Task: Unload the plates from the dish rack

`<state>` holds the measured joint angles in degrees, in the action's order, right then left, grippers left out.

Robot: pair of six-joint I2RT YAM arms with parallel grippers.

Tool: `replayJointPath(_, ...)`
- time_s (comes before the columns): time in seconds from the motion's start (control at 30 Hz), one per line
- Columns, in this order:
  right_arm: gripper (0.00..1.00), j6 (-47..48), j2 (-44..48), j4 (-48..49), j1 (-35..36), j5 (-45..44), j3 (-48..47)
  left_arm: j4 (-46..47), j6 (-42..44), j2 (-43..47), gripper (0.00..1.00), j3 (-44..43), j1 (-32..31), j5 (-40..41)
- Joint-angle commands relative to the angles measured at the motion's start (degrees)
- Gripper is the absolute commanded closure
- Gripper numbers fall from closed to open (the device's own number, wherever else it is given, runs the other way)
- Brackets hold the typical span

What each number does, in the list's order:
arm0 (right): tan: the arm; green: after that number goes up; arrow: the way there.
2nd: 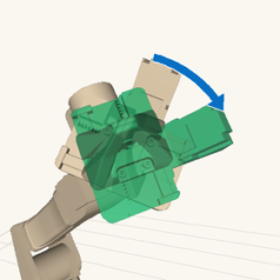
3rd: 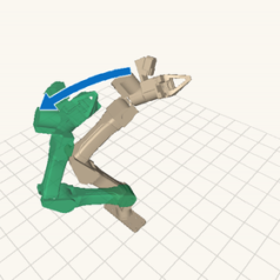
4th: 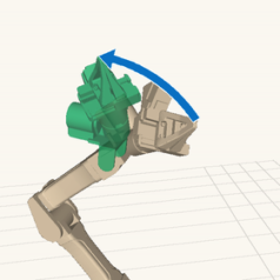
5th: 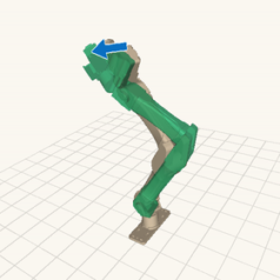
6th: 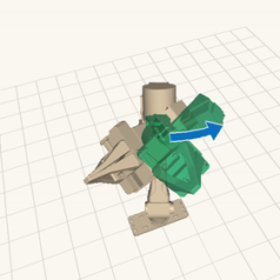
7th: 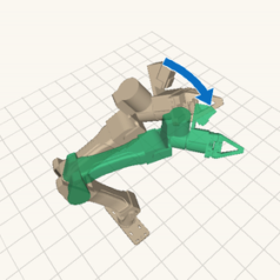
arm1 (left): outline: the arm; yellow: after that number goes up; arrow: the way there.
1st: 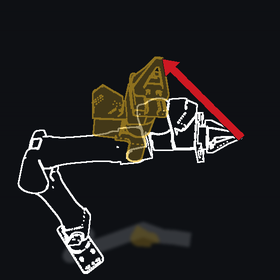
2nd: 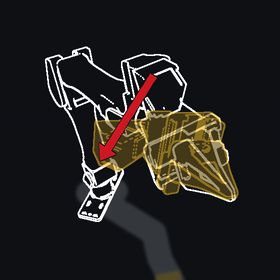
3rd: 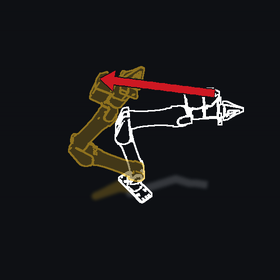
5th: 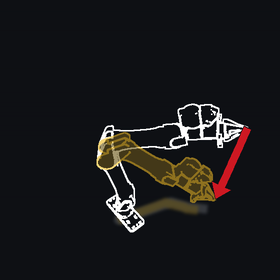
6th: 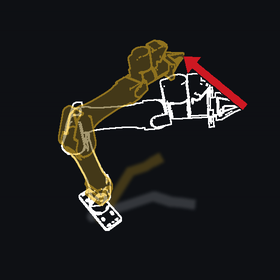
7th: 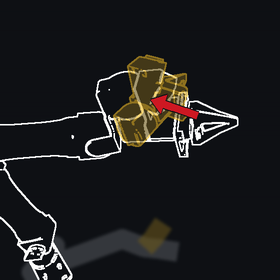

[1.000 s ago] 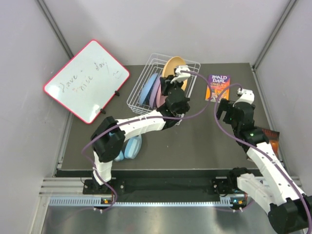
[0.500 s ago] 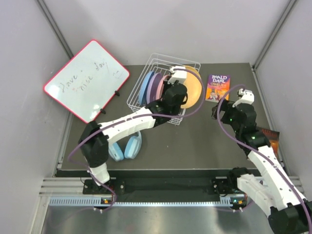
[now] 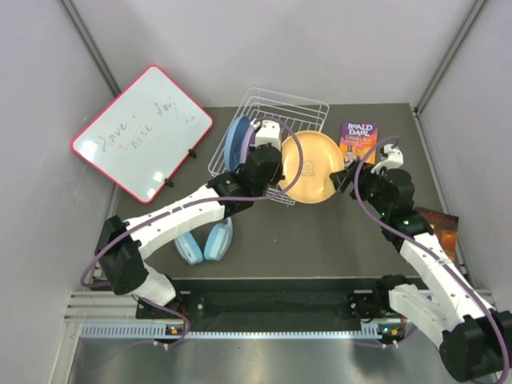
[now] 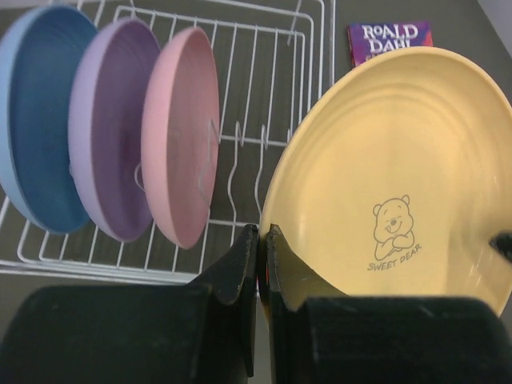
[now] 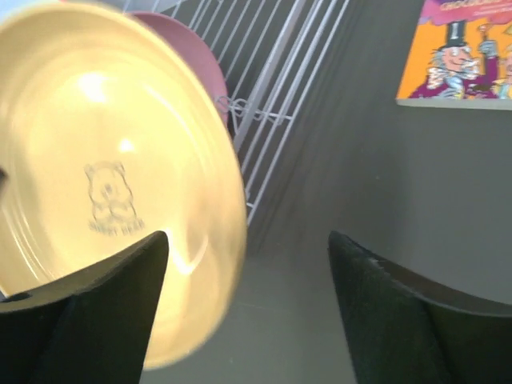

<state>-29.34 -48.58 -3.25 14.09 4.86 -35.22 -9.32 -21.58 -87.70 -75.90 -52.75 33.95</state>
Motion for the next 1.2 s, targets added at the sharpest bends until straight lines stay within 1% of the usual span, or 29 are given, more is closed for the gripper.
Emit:
replayJointPath(0.0, 0.37, -2.38, -3.35, 9.48, -0.02, 4.54, -0.37, 2.55, -4.69, 6.04, 1.00, 3.64, 0.11, -6.79)
replayJointPath(0.07, 0.54, -2.30, -4.59, 10.97, -0.11, 7.17, -0.11, 5.17, -4.78, 7.62, 1.00, 6.11, 0.28, -10.55)
replayJointPath(0.1, 0.77, -2.47, -5.21, 11.85, -0.20, 8.13, 0.24, 5.89, -4.70, 7.98, 1.00, 6.90, 0.28, -11.45)
replayJointPath(0.13, 0.91, -2.73, -5.47, 11.86, -0.37, 9.45, 0.33, 6.42, -4.70, 8.25, 1.00, 8.04, 0.28, -11.89)
replayJointPath(0.17, 1.00, -3.09, -5.48, 11.77, -0.55, 9.90, 0.42, 7.81, -4.09, 8.68, 1.00, 8.57, 0.37, -12.59)
replayJointPath(0.23, 1.00, -3.18, -4.43, 10.72, -1.25, 10.43, 1.12, 8.70, -3.64, 8.86, 1.00, 9.97, 0.54, -14.61)
replayJointPath(0.27, 1.00, -3.00, -3.72, 9.76, -1.69, 10.08, 1.38, 8.88, -3.12, 9.21, 0.93, 10.50, 0.63, -15.23)
replayJointPath(0.3, 1.00, -3.00, -1.80, 7.92, -2.04, 8.86, 1.47, 10.71, -2.68, 9.39, 0.81, 10.86, 0.63, -16.37)
replayJointPath(0.33, 1.00, -3.00, -0.57, 3.99, -3.00, 5.89, 1.56, 10.64, -2.50, 9.48, 0.55, 11.29, 0.63, -16.29)
replayJointPath(0.4, 1.00, -2.30, 3.81, -0.16, -4.24, 3.41, 2.00, 10.29, -2.24, 9.92, 0.22, 11.74, 0.72, -15.85)
replayJointPath(0.43, 1.00, -2.12, 5.15, -3.31, -5.72, 0.79, 1.83, 9.85, -1.97, 10.27, 0.12, 12.09, 0.72, -14.89)
replayJointPath(0.47, 1.00, -1.34, 6.38, -8.57, -6.52, -0.37, 1.65, 9.59, -1.71, 10.79, 0.01, 12.35, 0.89, -14.10)
replayJointPath(0.5, 1.00, -0.90, 8.30, -11.93, -7.31, -1.60, 0.87, 9.59, -1.45, 11.14, 0.01, 12.61, 0.98, -13.05)
replayJointPath(0.53, 1.00, -0.72, 9.19, -14.74, -8.45, -4.05, 0.68, 7.67, -1.36, 11.67, 0.01, 13.49, 1.16, -10.95)
replayJointPath(0.57, 1.00, -0.37, 9.90, -19.04, -8.81, -4.51, 0.68, 7.30, -1.27, 12.89, 0.01, 13.93, 1.42, -9.88)
replayJointPath(0.63, 1.00, -0.71, 11.13, -21.61, -8.99, -7.48, 1.38, 8.35, -0.39, 14.48, 0.01, 15.85, 1.69, -8.39)
replayJointPath(0.7, 1.00, -1.85, 10.96, -24.25, -9.16, -9.60, 2.00, 8.80, 1.01, 17.20, 0.01, 17.18, 1.78, -4.96)
replayJointPath(0.77, 1.00, -3.08, 10.17, -24.79, -9.16, -12.50, 2.61, 11.77, 3.11, 19.22, 0.01, 18.50, 2.12, -1.72)
replayJointPath(0.87, 1.00, -3.79, 6.75, -22.95, -9.34, -14.35, 4.02, 12.22, 6.19, 20.38, 0.01, 18.16, 3.27, 1.19)
replayJointPath(0.9, 1.00, -3.79, 4.48, -20.51, -9.51, -14.62, 4.80, 12.40, 6.90, 20.46, 0.01, 17.81, 3.70, 1.55)
replayJointPath(0.97, 1.00, -3.88, 1.74, -17.78, -9.87, -14.79, 5.51, 13.18, 8.22, 20.20, 0.01, 17.54, 5.55, 1.29)
replayJointPath(1.0, 1.00, -3.88, -1.23, -16.54, -10.13, -14.53, 5.86, 13.36, 8.49, 20.11, 0.01, 17.36, 6.25, 0.68)
replayJointPath(1.03, 1.00, -3.88, -2.74, -13.92, -10.22, -14.53, 6.04, 13.63, 8.58, 19.68, 0.01, 17.36, 7.39, 0.15)
replayJointPath(1.1, 1.00, -3.62, -6.68, -12.49, -10.74, -13.75, 5.96, 14.59, 9.10, 18.97, 0.01, 17.45, 8.28, -1.08)
replayJointPath(1.17, 1.00, -3.44, -8.19, -9.95, -10.83, -13.56, 6.13, 15.56, 10.15, 17.83, 0.01, 17.54, 8.54, -1.26)
